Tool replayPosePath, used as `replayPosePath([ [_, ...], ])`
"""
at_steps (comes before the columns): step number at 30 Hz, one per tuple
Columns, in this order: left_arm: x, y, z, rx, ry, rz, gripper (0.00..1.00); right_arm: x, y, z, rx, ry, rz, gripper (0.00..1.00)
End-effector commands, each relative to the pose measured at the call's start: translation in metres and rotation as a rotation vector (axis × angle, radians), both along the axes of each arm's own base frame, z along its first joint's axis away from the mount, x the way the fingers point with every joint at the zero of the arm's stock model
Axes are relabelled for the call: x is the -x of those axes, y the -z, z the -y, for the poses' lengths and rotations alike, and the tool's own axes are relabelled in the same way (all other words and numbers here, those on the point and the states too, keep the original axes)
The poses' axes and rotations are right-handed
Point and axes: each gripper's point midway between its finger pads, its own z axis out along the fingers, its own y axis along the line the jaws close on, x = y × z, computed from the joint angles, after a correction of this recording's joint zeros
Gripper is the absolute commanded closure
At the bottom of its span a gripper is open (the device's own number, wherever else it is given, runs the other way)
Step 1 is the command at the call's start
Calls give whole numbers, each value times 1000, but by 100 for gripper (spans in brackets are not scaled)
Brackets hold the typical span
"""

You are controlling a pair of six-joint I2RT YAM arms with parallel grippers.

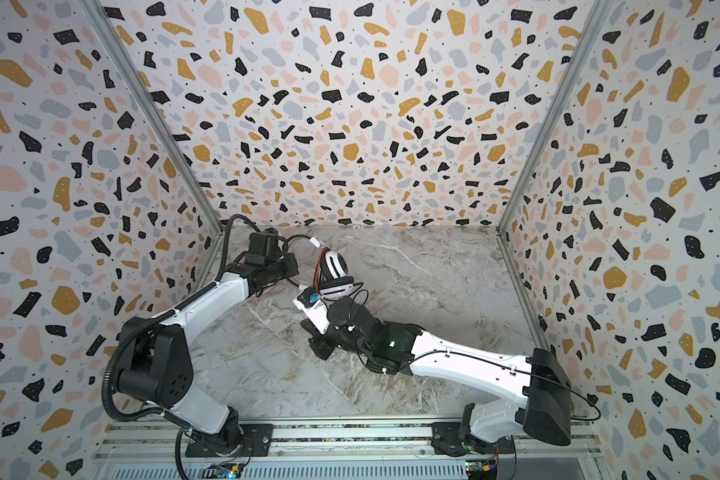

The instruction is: Wrap the headphones

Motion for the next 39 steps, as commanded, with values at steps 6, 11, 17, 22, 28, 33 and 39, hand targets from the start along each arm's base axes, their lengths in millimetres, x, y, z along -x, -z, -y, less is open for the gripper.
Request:
replayPosePath([
  [6, -1, -15, 44, -71, 122, 37, 100, -52, -60, 73, -80, 161, 96, 96],
  [11, 5, -13, 63, -69, 184, 23, 100, -78, -74, 111, -101, 255, 109, 96],
  [17, 10, -15, 76, -76, 225, 26, 100, -99, -78, 135, -111, 304, 105, 96],
  [22, 19, -24, 89, -117, 278, 56, 100, -114, -72, 142, -112, 326, 98, 96],
  [28, 30, -31, 108, -129, 343, 78, 100, -129, -67, 150, -110, 351, 94, 96],
  [33, 38, -48, 117, -113, 369, 133, 100, -142, -57, 163, -115, 374, 67, 96],
  [39, 47, -71, 120, -100, 384, 213, 100, -152, -39, 173, -116, 393, 26, 96],
])
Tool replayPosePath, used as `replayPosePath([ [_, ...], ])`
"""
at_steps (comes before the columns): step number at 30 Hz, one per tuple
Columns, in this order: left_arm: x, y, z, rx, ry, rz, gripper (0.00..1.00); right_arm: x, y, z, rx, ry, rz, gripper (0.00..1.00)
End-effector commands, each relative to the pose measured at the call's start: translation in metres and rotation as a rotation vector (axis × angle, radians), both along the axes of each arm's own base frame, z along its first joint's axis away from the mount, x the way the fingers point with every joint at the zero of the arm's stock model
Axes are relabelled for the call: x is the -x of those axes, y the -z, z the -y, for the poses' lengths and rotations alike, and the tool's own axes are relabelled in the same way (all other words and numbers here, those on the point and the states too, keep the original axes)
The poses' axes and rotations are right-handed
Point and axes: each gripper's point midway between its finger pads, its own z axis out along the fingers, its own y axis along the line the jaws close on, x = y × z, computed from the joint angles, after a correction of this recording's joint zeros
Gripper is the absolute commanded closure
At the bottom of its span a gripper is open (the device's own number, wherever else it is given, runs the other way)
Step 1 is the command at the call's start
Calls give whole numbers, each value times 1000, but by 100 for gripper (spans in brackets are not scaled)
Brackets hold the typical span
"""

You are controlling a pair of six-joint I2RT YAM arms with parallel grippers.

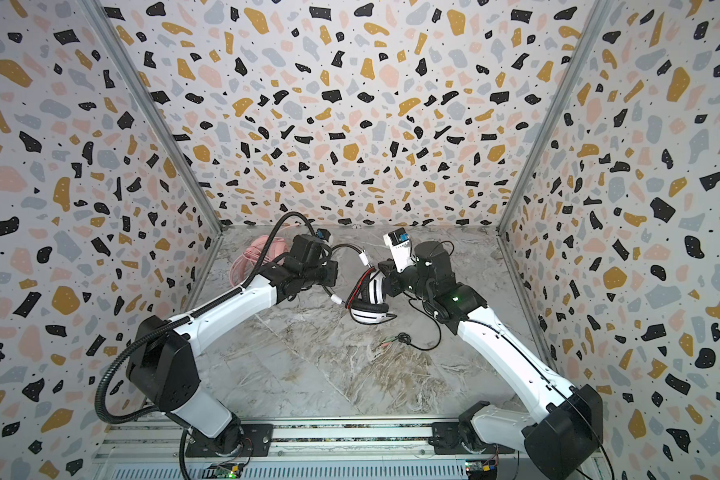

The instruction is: Wrap the headphones

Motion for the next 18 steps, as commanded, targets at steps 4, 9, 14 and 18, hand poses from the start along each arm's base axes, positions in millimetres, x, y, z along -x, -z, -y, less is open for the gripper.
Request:
replayPosePath([
  [4, 11, -35, 11, 46, 87, 102, 100, -18, -15, 15, -56, 60, 71, 96],
  [9, 19, -42, 23, 99, 147, 111, 100, -24, -11, 15, -67, 48, 56, 96],
  [14, 25, -49, 28, 102, 174, 133, 100, -29, -5, 11, -68, 25, 38, 96],
  [18, 31, -53, 35, 138, 217, 138, 100, -31, 4, 13, -64, 28, 30, 96],
])
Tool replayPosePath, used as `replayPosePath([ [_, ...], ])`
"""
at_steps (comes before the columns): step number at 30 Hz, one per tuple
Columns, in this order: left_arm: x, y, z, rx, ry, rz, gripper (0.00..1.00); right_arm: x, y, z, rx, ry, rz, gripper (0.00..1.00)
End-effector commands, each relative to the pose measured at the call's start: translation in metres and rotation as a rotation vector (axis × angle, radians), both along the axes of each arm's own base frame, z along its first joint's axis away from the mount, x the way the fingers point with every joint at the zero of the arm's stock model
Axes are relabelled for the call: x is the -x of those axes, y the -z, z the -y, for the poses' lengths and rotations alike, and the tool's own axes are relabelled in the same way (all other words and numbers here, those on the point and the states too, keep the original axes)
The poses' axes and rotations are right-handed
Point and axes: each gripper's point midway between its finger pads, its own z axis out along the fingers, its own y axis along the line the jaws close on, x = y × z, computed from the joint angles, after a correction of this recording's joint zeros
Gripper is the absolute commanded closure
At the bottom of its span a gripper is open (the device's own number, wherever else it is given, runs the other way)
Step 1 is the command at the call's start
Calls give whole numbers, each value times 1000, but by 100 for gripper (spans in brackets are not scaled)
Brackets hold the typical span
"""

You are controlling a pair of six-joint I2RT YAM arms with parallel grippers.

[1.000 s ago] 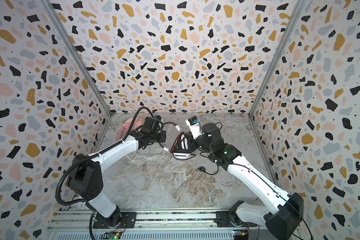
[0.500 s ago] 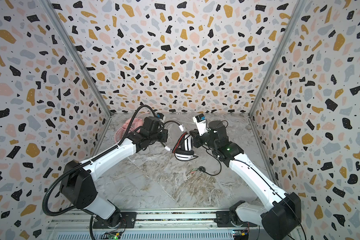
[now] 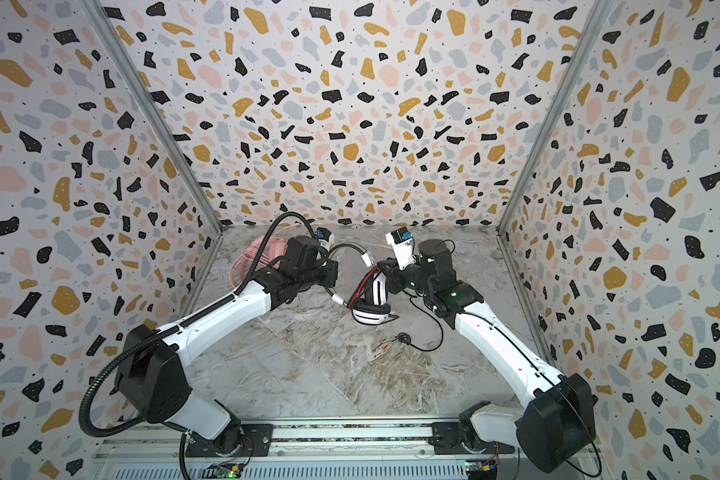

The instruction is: Wrap the headphones

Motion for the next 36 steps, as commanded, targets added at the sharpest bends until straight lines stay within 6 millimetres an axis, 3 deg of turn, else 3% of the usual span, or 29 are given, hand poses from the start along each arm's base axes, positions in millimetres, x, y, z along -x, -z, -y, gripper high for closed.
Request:
replayPosePath([
  [1, 19, -40, 23, 102, 146, 82, 100, -20, -9, 19, -4, 92, 59, 96],
  [8, 21, -27, 37, 123, 206, 30, 100, -26, -21, 27, -21, 112, 85, 96],
  [12, 25, -30, 43, 149, 236, 26, 100, -32, -22, 32, -25, 122, 84, 96],
  [20, 38, -51, 53, 220, 343, 49, 100, -28, 25, 33, -27, 109, -5, 92],
  [25, 43, -63, 55, 278, 379, 57, 100, -11, 42, 25, -58, 34, -23, 79],
  [28, 41, -74, 52, 365, 392, 47, 100, 0, 46, 28, -85, 33, -9, 76],
  [36, 32, -106, 32, 594, 400, 45, 100, 15, 65, 30, -147, 30, -36, 81],
])
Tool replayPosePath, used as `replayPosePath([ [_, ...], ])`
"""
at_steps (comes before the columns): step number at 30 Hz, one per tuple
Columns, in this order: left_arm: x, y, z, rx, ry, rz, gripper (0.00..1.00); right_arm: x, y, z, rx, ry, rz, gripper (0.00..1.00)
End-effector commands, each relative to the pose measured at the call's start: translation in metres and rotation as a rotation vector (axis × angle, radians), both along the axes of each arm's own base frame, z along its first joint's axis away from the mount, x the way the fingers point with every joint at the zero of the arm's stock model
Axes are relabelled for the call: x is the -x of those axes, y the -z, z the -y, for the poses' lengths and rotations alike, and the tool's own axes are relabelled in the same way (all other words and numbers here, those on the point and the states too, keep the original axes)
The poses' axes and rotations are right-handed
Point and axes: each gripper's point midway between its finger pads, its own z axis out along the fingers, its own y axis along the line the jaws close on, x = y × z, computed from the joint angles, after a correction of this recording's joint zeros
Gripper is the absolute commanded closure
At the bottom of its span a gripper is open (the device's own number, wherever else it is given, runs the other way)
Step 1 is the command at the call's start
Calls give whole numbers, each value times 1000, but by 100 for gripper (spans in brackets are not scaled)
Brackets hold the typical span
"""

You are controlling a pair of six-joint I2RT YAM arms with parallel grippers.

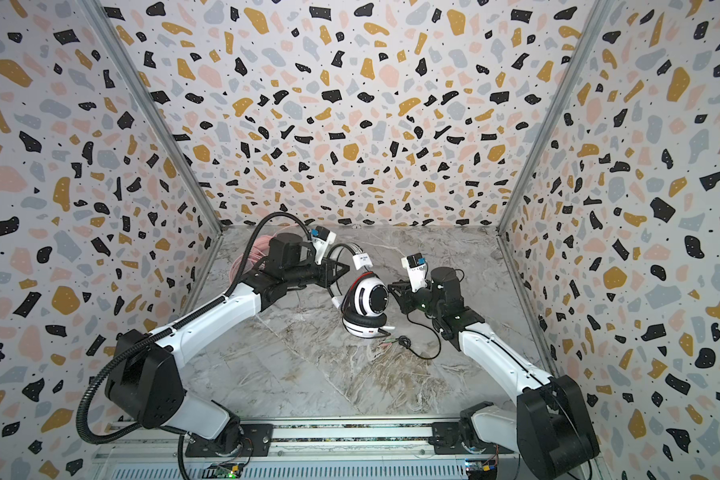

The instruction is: Wrap the headphones

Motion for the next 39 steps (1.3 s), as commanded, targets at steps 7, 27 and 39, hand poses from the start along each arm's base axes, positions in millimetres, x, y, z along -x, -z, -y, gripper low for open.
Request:
replayPosePath([
  [7, 13, -95, 8, 326, 70, 58, 100, 8, 10, -14, -91, -29, -16, 86],
  [27, 6, -186, -19, 685, -158, -136, 100, 43, 84, -67, -65, -116, -141, 89],
  [39, -36, -185, -91, 570, -658, 7, 100, 86, 112, -101, -30, -220, -199, 93],
])
